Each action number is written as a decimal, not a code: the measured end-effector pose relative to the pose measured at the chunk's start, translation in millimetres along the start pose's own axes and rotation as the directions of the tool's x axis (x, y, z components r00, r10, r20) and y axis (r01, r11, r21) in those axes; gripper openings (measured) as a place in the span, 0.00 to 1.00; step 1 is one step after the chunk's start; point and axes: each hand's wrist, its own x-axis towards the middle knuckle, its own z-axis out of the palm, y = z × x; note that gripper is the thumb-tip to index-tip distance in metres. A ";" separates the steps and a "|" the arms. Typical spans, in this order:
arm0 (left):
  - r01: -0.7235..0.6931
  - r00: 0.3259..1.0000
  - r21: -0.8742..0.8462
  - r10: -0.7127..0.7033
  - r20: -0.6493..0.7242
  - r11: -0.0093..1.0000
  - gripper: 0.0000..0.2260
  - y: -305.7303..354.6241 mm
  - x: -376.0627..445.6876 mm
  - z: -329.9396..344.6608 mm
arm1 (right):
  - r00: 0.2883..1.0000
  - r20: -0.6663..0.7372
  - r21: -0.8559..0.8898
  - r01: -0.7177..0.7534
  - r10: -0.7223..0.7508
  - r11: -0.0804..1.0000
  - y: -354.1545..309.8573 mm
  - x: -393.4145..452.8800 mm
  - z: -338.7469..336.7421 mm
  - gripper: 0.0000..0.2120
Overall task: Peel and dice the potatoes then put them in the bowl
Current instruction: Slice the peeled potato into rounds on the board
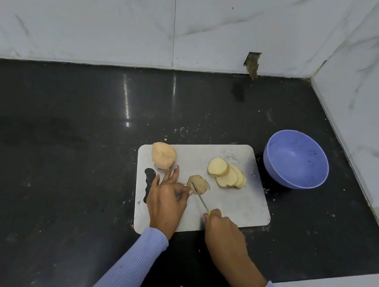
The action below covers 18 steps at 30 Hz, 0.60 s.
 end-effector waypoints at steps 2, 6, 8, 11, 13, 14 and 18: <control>-0.005 1.000 -0.005 0.005 -0.004 1.000 0.02 -0.6 0.5 -0.5 | 1.000 0.020 -0.040 0.001 0.000 0.999 7.4 -11.0 1.7 0.17; 0.025 0.999 0.017 -0.026 0.020 1.000 0.03 -0.2 2.3 -2.9 | 0.998 0.062 -0.063 -0.015 0.019 0.998 16.1 -24.8 -5.8 0.18; 0.033 0.999 0.018 -0.033 0.025 0.999 0.04 0.7 1.0 -2.8 | 0.997 0.065 0.000 -0.034 0.034 0.999 21.1 -26.4 -16.0 0.18; 0.035 0.999 0.002 -0.035 -0.001 0.999 0.05 1.3 -2.0 -2.2 | 1.000 0.012 0.108 -0.007 0.006 0.994 20.5 -24.8 -29.0 0.17; 0.049 0.999 -0.019 -0.049 -0.012 0.999 0.05 2.7 -3.4 -1.6 | 0.999 -0.036 0.155 0.025 -0.019 0.988 12.6 -18.4 -32.2 0.17; 0.055 0.998 -0.027 -0.055 -0.013 0.998 0.05 3.6 -3.9 -1.5 | 0.998 -0.050 0.160 0.037 -0.029 0.986 7.6 -13.3 -31.8 0.17; 0.066 0.998 -0.036 -0.066 -0.018 0.997 0.04 4.0 -4.2 -0.7 | 0.997 -0.052 0.165 0.059 -0.051 0.985 -5.6 2.2 -25.8 0.17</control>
